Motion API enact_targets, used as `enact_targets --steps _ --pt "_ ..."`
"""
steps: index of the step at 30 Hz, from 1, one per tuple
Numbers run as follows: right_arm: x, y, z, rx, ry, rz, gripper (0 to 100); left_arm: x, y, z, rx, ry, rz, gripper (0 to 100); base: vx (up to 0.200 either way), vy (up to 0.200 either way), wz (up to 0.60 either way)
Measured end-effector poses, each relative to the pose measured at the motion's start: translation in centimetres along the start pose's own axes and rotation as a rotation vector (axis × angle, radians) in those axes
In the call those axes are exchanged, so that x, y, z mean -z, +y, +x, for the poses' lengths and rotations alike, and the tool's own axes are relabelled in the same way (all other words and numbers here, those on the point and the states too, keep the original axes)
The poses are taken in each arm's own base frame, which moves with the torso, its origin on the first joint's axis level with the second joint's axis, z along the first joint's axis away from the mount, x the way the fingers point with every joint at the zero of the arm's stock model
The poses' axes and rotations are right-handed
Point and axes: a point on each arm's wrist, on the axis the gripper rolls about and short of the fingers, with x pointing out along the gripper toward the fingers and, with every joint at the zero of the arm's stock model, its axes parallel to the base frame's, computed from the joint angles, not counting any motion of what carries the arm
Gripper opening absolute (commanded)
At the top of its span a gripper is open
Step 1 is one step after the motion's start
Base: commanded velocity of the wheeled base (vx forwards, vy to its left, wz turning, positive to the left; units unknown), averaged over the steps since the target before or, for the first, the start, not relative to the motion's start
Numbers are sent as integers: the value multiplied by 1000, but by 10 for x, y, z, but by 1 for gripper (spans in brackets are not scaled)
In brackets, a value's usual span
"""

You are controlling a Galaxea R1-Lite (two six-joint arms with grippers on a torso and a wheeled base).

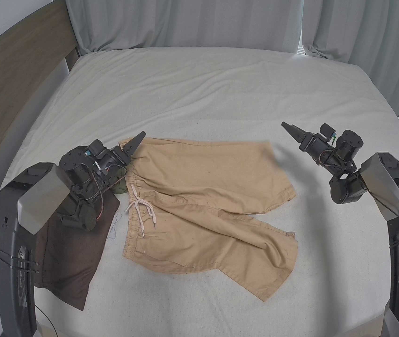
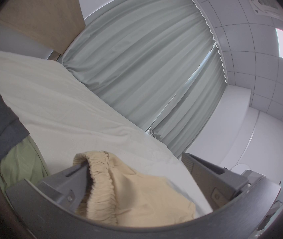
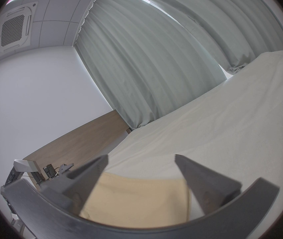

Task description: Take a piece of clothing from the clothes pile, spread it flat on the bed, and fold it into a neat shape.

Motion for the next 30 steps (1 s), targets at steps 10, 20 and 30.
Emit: enact_targets --steps 10,20,30 --pt "10 21 -24 38 72 57 100 12 -4 -9 -50 52 -41 100 0 0 0" --pt "-13 103 -57 19 165 98 100 10 -19 -53 -131 167 -88 100 0 0 0" --pt "-13 151 -98 67 273 137 100 -10 -66 -116 -122 301 -83 100 0 0 0"
